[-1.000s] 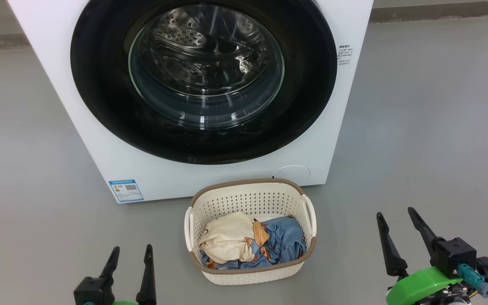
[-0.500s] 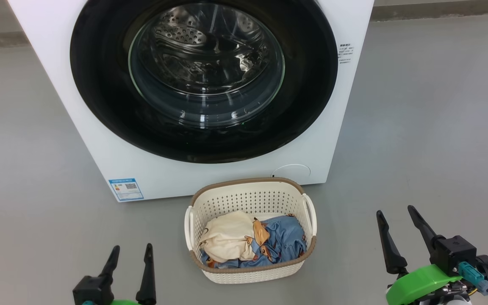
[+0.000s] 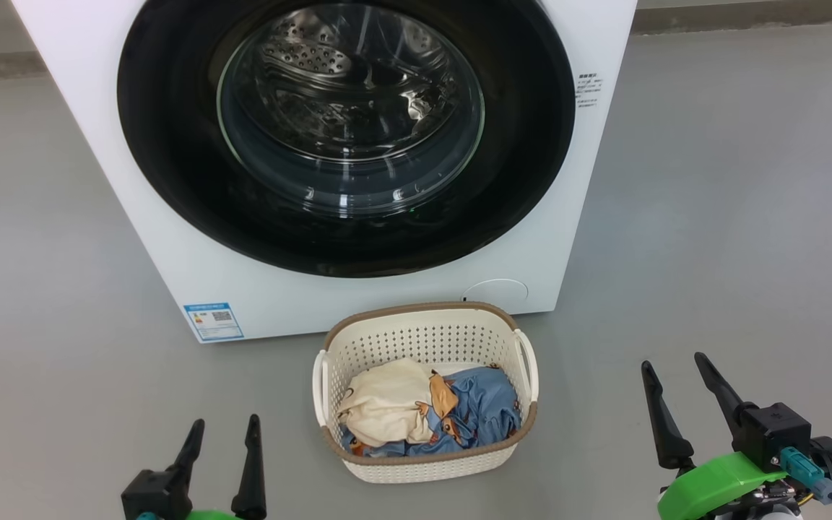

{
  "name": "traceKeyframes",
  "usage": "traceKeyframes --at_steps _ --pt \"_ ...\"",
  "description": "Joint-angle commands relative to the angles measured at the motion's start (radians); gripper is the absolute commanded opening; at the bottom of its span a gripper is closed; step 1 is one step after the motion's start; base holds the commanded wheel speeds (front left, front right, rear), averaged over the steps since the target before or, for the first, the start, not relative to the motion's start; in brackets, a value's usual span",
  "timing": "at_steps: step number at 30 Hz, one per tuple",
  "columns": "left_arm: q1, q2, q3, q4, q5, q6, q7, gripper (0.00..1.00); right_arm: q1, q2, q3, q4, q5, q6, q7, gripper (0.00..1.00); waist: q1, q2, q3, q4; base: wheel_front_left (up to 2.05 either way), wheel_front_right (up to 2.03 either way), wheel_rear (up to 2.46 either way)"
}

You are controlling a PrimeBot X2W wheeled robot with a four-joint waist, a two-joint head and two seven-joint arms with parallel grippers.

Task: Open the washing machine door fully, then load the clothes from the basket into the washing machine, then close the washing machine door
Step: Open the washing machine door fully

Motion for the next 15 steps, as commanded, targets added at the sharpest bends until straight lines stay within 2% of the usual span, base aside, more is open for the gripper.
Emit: traceKeyframes --at_steps 1,7,15 --pt "-0.043 0.012 0.029 -0.026 0.006 -0.002 -0.014 1.0 -0.041 -0.009 0.02 -0.019 0.001 0.002 -0.012 1.0 0.0 0.0 0.0 0.0 0.7 0.26 -0.96" --pt "-0.043 0.012 0.028 -0.027 0.01 -0.001 -0.014 1.0 -0.042 -0.009 0.02 -0.016 0.001 0.002 -0.012 1.0 0.0 0.0 0.0 0.0 0.99 0.52 -1.51" --pt "-0.043 0.012 0.028 -0.028 0.009 0.001 -0.014 1.0 -0.044 -0.009 0.018 -0.01 0.0 0.002 -0.012 1.0 0.0 0.0 -0.001 0.0 1.42 0.95 -2.37"
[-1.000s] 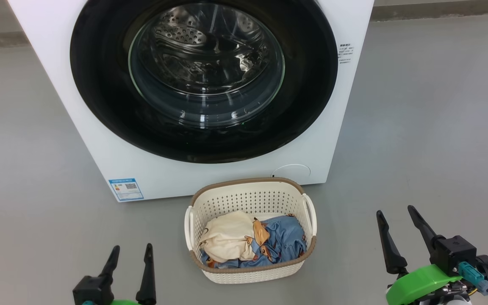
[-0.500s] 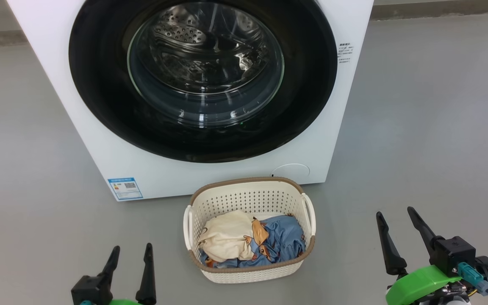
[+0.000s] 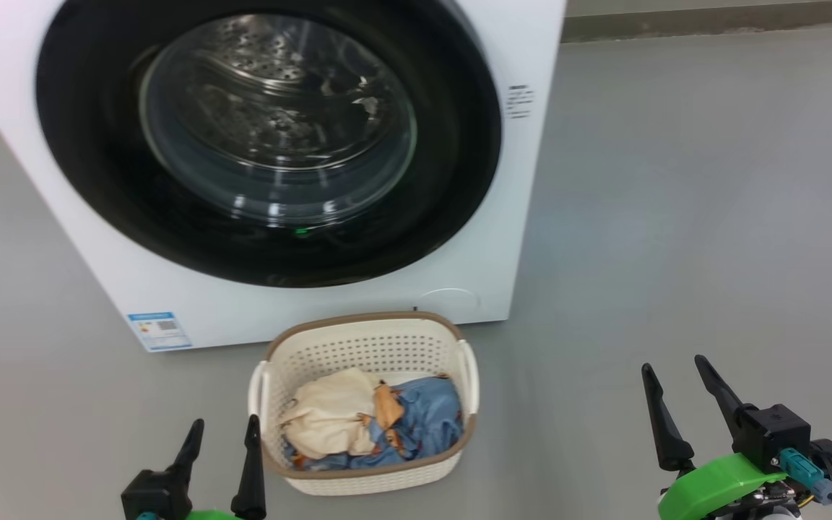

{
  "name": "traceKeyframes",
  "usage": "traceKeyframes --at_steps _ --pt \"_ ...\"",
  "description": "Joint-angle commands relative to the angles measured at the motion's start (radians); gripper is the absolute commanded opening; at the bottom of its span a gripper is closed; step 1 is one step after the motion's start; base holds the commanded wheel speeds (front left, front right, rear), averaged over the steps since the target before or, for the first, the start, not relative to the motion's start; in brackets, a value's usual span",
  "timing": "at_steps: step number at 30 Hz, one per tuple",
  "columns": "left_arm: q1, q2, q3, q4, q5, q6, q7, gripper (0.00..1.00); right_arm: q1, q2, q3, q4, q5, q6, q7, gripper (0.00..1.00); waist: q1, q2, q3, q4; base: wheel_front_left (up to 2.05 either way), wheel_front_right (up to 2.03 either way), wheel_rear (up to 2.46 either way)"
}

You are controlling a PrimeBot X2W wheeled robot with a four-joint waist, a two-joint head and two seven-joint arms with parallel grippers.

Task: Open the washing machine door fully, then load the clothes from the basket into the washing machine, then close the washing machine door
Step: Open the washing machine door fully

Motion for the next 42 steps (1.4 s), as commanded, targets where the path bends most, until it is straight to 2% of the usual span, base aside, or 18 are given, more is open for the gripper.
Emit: traceKeyframes --at_steps 1,15,42 --pt "-0.043 0.01 0.03 -0.027 0.008 0.003 -0.014 1.0 -0.043 -0.009 0.021 -0.021 -0.001 0.002 -0.011 1.0 0.0 0.0 0.0 0.0 1.46 1.0 -2.46" --pt "-0.039 0.01 0.041 -0.052 0.008 0.01 -0.014 1.0 -0.044 -0.009 0.03 -0.023 0.004 0.002 -0.012 1.0 0.0 0.0 0.001 -0.001 1.07 0.7 -1.77" --pt "-0.035 0.01 0.035 -0.051 0.005 0.015 -0.014 1.0 -0.037 -0.009 0.037 -0.036 0.01 0.002 -0.012 1.0 0.0 0.0 -0.003 0.008 0.03 0.03 -0.06"
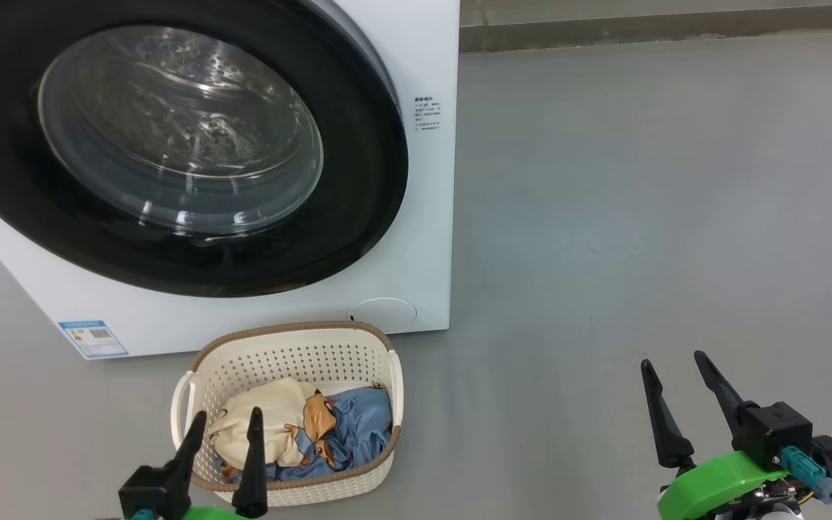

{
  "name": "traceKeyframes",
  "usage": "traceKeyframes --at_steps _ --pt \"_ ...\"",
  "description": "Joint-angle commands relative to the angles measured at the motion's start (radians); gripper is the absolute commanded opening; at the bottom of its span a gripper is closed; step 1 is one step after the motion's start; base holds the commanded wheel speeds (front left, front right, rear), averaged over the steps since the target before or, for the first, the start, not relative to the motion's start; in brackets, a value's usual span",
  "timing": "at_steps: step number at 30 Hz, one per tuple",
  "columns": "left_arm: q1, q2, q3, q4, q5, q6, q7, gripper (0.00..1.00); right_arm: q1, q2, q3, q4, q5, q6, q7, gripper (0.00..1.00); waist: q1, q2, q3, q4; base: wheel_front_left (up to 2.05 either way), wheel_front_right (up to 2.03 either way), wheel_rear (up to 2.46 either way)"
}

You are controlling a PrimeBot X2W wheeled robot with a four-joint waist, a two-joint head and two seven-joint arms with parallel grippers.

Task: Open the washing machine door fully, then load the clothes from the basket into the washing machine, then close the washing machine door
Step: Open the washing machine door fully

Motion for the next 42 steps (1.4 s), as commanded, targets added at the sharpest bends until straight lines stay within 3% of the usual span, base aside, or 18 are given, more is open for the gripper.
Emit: traceKeyframes --at_steps 1,12,13,14,15,22,28,31,35,42 --pt "-0.035 0.011 0.03 -0.024 0.004 0.007 -0.014 1.0 -0.037 -0.004 0.029 -0.02 -0.001 0.002 -0.012 1.0 0.0 0.0 -0.001 0.0 0.0 0.0 0.0" --pt "-0.031 0.011 0.023 -0.018 0.003 0.003 -0.014 1.0 -0.031 -0.004 0.03 -0.011 0.0 0.002 -0.011 1.0 0.0 0.0 -0.007 0.009 0.0 0.0 0.0" --pt "-0.031 0.011 0.024 -0.019 0.003 0.002 -0.014 1.0 -0.031 -0.004 0.03 -0.01 0.002 0.002 -0.009 0.81 0.0 0.0 -0.006 0.011 0.0 0.0 0.0" --pt "-0.03 0.011 0.025 -0.02 0.003 0.001 -0.014 1.0 -0.031 -0.004 0.031 -0.01 0.005 0.002 -0.008 0.24 0.0 0.0 -0.005 0.012 0.0 0.0 0.0" --pt "-0.03 0.011 0.027 -0.02 0.003 0.0 -0.014 1.0 -0.032 -0.004 0.032 -0.01 0.011 0.002 -0.008 0.0 0.0 0.0 -0.005 0.014 0.0 0.0 0.0" --pt "-0.032 0.011 0.025 -0.024 0.007 -0.002 -0.014 1.0 -0.033 -0.004 0.046 -0.012 0.121 0.002 -0.009 0.0 0.0 0.0 0.015 0.029 0.0 0.0 0.0" --pt "-0.048 0.011 0.009 -0.029 0.007 -0.002 -0.014 1.0 -0.064 -0.004 0.053 0.027 0.401 0.002 0.002 0.0 0.0 0.0 0.054 0.054 0.0 0.0 0.0" --pt "-0.06 0.011 -0.002 -0.032 0.002 0.001 -0.014 1.0 -0.096 -0.004 0.054 0.059 0.634 0.002 0.017 0.0 0.0 0.0 0.075 0.072 0.0 0.0 0.0" --pt "-0.08 0.011 -0.016 -0.036 -0.006 0.005 -0.014 1.0 -0.156 -0.004 0.044 0.085 0.822 0.002 0.044 0.0 0.0 0.0 0.107 0.101 0.0 0.0 0.0" --pt "-0.122 0.011 -0.043 -0.065 -0.029 0.014 -0.014 1.0 -0.312 -0.004 -0.003 0.081 0.898 0.002 0.189 0.0 0.0 0.0 0.182 0.146 0.0 0.0 0.0"
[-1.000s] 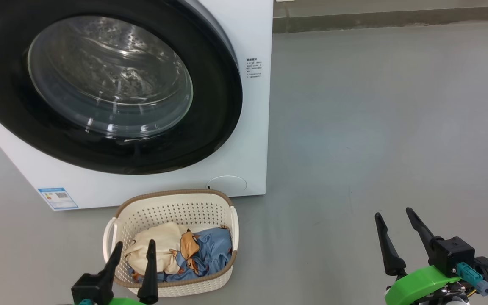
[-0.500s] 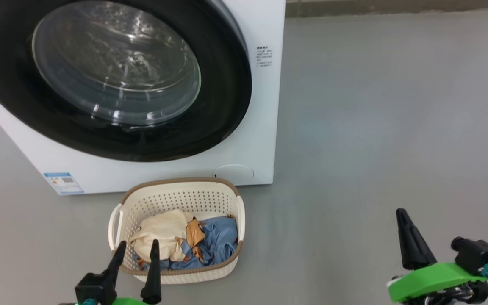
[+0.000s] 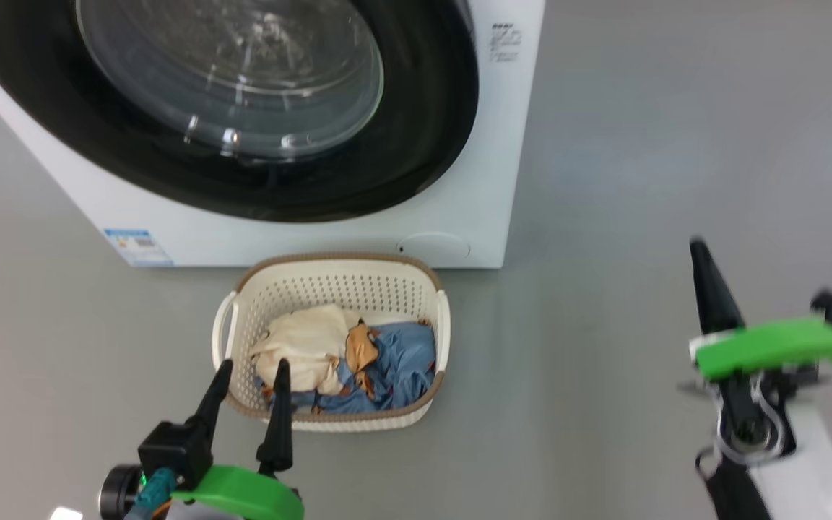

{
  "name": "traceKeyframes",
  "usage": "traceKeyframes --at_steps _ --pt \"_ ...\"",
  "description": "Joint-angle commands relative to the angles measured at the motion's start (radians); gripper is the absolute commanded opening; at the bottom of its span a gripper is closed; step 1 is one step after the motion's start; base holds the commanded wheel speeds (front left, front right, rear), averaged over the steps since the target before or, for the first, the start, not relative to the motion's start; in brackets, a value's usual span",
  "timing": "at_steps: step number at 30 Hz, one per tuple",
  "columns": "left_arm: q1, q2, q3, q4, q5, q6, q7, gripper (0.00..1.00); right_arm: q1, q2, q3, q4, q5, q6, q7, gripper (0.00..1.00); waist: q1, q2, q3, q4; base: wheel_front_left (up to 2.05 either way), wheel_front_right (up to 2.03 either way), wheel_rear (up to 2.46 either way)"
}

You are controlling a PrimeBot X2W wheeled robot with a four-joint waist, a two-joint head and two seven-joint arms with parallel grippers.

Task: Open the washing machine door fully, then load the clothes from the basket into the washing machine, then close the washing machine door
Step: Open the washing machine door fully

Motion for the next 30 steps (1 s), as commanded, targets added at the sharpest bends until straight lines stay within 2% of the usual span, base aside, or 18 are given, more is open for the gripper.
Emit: traceKeyframes --at_steps 1,8,17,30 --pt "-0.047 0.011 0.024 -0.034 -0.009 0.009 -0.014 1.0 -0.067 -0.001 0.016 -0.032 0.003 0.002 0.034 0.0 0.0 0.0 0.052 0.035 0.0 0.0 0.0" --pt "-0.101 0.011 -0.022 -0.089 -0.051 0.027 -0.014 1.0 -0.28 -0.026 -0.043 -0.053 -0.036 0.002 0.278 0.0 0.0 0.0 0.156 0.085 0.0 0.0 0.0" --pt "-0.168 0.011 -0.086 -0.112 -0.099 0.048 -0.014 1.0 -0.513 -0.046 -0.089 -0.056 -0.064 0.002 0.506 0.0 0.0 0.0 0.264 0.132 0.0 0.0 0.0" --pt "-0.24 0.011 -0.167 -0.125 -0.148 0.068 -0.014 1.0 -0.807 -0.044 -0.109 0.048 -0.141 0.002 0.657 0.0 0.0 0.0 0.369 0.191 0.0 0.0 0.0"
